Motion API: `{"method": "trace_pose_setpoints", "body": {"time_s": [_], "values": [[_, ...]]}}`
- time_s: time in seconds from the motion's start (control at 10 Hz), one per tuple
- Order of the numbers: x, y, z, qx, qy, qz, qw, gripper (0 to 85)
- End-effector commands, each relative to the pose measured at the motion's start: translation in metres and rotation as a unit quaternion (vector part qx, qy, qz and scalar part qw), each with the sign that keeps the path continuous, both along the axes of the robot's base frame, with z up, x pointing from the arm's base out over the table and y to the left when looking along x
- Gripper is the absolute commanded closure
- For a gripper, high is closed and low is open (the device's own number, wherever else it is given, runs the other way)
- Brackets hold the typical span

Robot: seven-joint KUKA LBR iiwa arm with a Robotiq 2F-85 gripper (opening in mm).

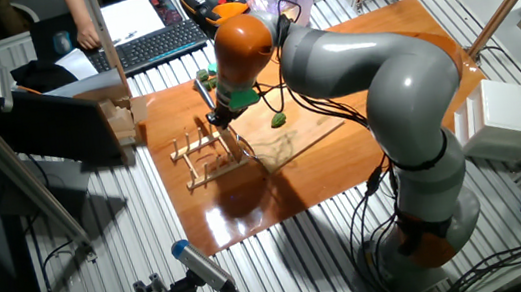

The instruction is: Chop the cucumber into shreds

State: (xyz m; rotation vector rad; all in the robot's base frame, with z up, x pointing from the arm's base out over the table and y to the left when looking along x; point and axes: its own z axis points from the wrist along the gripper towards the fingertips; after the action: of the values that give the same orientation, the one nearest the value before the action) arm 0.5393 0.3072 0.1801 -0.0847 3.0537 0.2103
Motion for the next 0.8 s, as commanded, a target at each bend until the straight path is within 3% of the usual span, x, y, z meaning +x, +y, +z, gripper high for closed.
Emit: {"method": "trace_pose_setpoints", "body": {"time_s": [0.0, 0.4, 0.5, 0.6, 0.7], "values": [[-0.0001, -0.0001, 0.0, 0.0, -0.001, -0.001, 1.0, 85.0], [0.0038, -0.0003, -0.0027, -0.01, 0.011, -0.006, 0.9999, 85.0], [0.0038, -0.0003, -0.0027, -0.018, 0.024, 0.004, 0.9996, 85.0], [0.0038, -0.0003, -0.0027, -0.029, 0.021, 0.013, 0.9993, 85.0], [0.0038, -0.0003, -0.0027, -0.034, 0.009, 0.013, 0.9993, 85.0]]}}
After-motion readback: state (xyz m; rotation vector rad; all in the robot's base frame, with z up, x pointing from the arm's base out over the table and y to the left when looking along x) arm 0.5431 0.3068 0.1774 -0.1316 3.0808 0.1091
